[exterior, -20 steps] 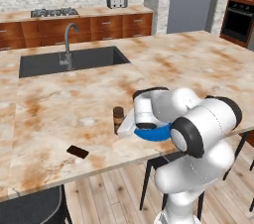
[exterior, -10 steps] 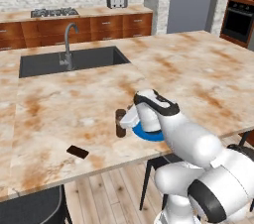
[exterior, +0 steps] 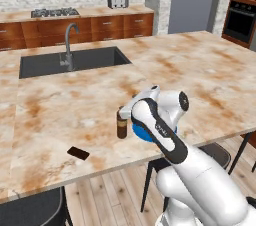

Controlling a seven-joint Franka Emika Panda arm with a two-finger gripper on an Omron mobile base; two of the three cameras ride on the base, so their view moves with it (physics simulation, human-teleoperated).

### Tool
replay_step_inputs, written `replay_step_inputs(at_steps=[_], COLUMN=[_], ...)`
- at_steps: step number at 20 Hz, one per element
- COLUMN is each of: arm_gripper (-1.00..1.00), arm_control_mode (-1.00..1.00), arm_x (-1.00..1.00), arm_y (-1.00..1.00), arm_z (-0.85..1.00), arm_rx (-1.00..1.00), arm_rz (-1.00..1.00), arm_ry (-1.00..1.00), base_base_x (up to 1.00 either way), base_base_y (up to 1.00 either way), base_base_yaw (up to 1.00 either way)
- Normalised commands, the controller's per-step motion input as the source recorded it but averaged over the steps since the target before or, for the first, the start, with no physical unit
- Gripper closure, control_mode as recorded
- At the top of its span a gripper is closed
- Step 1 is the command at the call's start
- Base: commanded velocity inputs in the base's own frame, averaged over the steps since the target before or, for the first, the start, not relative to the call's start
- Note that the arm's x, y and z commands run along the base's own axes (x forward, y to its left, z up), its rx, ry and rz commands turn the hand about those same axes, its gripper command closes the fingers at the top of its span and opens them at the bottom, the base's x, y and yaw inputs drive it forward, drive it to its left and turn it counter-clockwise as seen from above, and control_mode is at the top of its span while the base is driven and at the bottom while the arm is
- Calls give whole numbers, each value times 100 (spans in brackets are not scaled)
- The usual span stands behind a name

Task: Take the cinnamon bottle from the cabinet and place it on the dining table, next to the plate with the cupcake. Then take the chocolate from the dining counter and place it on the cupcake plate.

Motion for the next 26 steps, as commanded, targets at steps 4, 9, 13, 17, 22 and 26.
replay_step_inputs(at_steps=[4, 9, 13, 17, 22, 26], arm_gripper=[-100, -100, -100, -100, -100, -100], arm_control_mode=[-100, -100, -100, -100, -100, -100], arm_x=[-87, -81, -19, 8, 15, 17], arm_y=[40, 92, 70, 30, 4, 15], arm_z=[100, 96, 9, -100, -100, -100], arm_rx=[-11, -8, -21, -29, -20, 0], arm_rz=[-9, -7, -6, 0, 0, 0], arm_ry=[17, 55, 81, 60, 35, 6], base_base_x=[0, 0, 0, 0, 0, 0], base_base_y=[0, 0, 0, 0, 0, 0], base_base_yaw=[0, 0, 0, 0, 0, 0])
